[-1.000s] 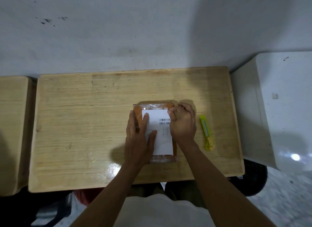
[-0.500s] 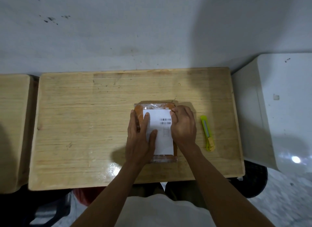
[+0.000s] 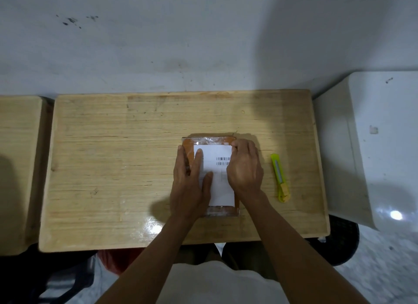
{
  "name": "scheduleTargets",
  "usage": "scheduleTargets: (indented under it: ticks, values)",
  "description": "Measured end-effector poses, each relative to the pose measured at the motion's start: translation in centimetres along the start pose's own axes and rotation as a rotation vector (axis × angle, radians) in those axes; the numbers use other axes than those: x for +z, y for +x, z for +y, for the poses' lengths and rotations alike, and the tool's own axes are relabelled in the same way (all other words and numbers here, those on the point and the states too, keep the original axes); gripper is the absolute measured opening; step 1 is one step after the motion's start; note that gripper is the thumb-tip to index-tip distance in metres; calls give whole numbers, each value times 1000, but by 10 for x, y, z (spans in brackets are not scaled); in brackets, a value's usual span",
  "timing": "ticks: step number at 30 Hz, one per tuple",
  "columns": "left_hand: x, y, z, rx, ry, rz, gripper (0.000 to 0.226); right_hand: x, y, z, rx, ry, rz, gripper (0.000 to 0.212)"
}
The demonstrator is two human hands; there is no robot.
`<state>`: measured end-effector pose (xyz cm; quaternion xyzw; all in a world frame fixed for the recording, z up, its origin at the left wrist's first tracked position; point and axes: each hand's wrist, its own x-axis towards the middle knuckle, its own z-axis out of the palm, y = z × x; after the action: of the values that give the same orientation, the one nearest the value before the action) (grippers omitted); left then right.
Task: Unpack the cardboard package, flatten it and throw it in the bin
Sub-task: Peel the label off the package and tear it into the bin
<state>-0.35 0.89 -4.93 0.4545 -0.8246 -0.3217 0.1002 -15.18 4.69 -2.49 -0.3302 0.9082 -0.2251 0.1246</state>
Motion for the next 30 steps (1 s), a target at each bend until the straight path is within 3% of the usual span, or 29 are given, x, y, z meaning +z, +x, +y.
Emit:
scheduleTargets:
  ticks: [5,10,18,26,30]
  values:
    - [0,0,0,3,-3,5,67,-4,-4,9,-97,138,15,25]
    - [1,1,2,-19,-1,-5,67,-8,9,11,-188,88,-21,10]
    - [2,1,1,-6,13,-1,68,-11,22,6,-90,-84,-273,17]
    - [3,1,1,-11,14,-2,69,-18,23,12,-25,27,-370,7]
    - [2,1,3,-17,20,-4,68,-21,22,12,-42,50,-305,13]
